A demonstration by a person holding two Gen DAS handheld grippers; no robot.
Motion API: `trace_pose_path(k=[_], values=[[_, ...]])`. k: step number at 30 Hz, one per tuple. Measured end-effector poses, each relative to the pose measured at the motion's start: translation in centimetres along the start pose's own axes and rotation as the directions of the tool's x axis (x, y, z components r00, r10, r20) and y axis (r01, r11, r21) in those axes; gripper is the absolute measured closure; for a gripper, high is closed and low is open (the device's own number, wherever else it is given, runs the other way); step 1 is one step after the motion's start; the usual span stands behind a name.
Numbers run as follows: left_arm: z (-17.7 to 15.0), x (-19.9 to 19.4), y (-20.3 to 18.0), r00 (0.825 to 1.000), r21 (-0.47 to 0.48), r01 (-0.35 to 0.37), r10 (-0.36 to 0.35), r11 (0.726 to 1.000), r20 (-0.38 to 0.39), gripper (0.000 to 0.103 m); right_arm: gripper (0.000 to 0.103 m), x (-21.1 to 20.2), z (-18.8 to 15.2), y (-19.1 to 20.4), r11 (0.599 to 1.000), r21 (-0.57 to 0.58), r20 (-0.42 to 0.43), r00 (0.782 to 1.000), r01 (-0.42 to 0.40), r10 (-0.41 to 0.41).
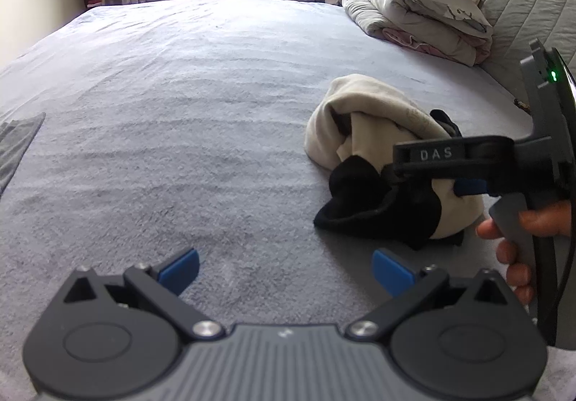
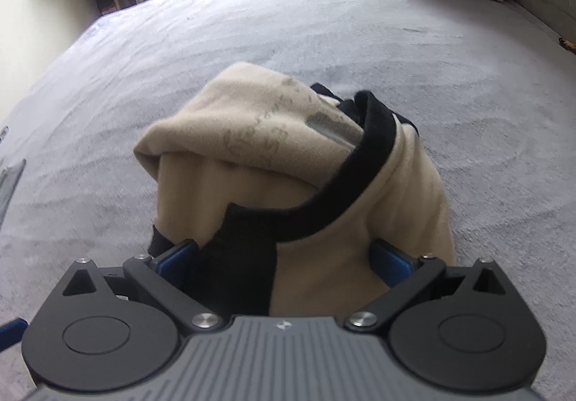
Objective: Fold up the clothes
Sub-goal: 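Close the right gripper on the black collar trim of the beige garment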
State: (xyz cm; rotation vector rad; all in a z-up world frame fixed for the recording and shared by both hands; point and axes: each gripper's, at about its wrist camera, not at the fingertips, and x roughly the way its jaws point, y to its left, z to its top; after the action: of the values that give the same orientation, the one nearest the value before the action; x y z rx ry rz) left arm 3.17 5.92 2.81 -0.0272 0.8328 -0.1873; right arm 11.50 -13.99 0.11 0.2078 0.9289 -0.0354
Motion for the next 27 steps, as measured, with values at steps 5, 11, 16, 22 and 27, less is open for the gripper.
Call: trace_pose_path(k=[5, 11, 16, 22, 27], values=[[-0.1, 0.2, -0.1, 1.000, 0.007, -0.004, 0.004, 1.000, -0.007, 0.000, 0.000, 0.1, -0.5, -0.4, 1.000, -0.009, -0.016, 1.000, 0.025, -0.025], [-0.2, 0.5, 0.0, 1.000, 0.010, -0.015, 0.016, 1.000, -0.018, 0.000, 0.004, -0.1, -0.9, 0.1, 0.996, -0.054, -0.004, 0.998, 0.068, -0.068], [-0.2, 0.8, 0.2, 0.999, 0.000, -0.021, 0.021, 1.000, -0.026, 0.000, 0.006, -0.2, -1.1, 0.6, 0.992, -0.081, 0.011, 0.996, 0.095, -0.094], [-0.2, 0.7, 0.2, 0.999, 0.001, -0.019, 0.019, 1.000, -0.027, 0.000, 0.007, -0.3, -1.1, 0.8, 0.990, -0.089, 0.017, 0.994, 0.106, -0.105], [-0.2, 0.7, 0.1, 0.999, 0.003, -0.020, 0.020, 1.000, -0.032, 0.000, 0.007, -0.3, -1.2, 1.1, 0.990, -0.092, 0.020, 0.994, 0.109, -0.108]])
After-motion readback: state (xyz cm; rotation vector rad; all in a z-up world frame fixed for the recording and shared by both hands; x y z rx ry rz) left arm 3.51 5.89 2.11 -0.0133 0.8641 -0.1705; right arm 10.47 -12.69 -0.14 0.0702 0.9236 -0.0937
